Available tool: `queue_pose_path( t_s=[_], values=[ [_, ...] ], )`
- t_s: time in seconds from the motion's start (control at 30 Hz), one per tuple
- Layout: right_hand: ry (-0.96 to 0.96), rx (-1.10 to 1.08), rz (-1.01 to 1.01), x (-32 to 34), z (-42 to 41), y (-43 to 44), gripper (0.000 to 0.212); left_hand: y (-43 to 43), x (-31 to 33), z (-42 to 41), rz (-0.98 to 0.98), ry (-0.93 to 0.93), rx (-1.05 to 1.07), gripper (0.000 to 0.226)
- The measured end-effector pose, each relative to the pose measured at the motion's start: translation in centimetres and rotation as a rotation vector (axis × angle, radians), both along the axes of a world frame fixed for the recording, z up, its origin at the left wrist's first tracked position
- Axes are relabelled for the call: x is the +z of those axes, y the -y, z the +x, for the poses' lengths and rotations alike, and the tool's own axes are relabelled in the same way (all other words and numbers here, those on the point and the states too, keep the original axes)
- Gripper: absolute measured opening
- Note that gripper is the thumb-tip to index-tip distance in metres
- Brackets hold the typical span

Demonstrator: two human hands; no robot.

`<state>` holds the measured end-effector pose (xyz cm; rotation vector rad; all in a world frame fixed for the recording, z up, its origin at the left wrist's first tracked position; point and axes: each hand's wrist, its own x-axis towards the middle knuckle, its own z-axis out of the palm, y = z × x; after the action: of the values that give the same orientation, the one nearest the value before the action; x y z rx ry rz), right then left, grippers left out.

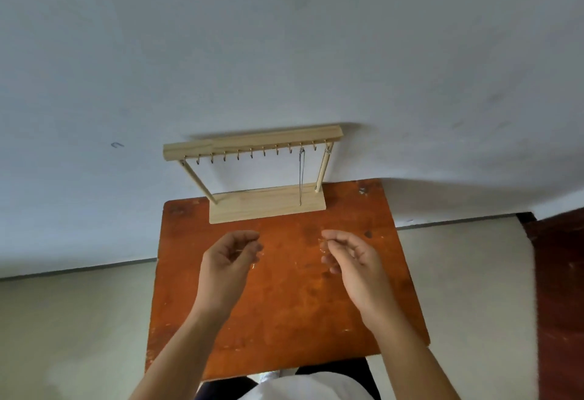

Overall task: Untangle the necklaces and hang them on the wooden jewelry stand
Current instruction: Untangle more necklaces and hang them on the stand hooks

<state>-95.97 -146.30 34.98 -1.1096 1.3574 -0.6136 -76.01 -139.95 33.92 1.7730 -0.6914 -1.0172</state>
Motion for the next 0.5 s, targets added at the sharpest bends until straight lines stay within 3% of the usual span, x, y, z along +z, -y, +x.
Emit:
queue_pose_path(
  t_s=[0.27,0.5],
  values=[
    [-0.001,0.296,0.069,-0.1,1.8,7.3,0.02,3.4,-2.3,-0.1,0.081,-0.097,0.055,0.017],
    [0.078,0.33,0.057,2.6,2.0,7.8,0.018,5.9,-2.5,-0.4,0.009,-0.206,-0.269,0.038]
  ],
)
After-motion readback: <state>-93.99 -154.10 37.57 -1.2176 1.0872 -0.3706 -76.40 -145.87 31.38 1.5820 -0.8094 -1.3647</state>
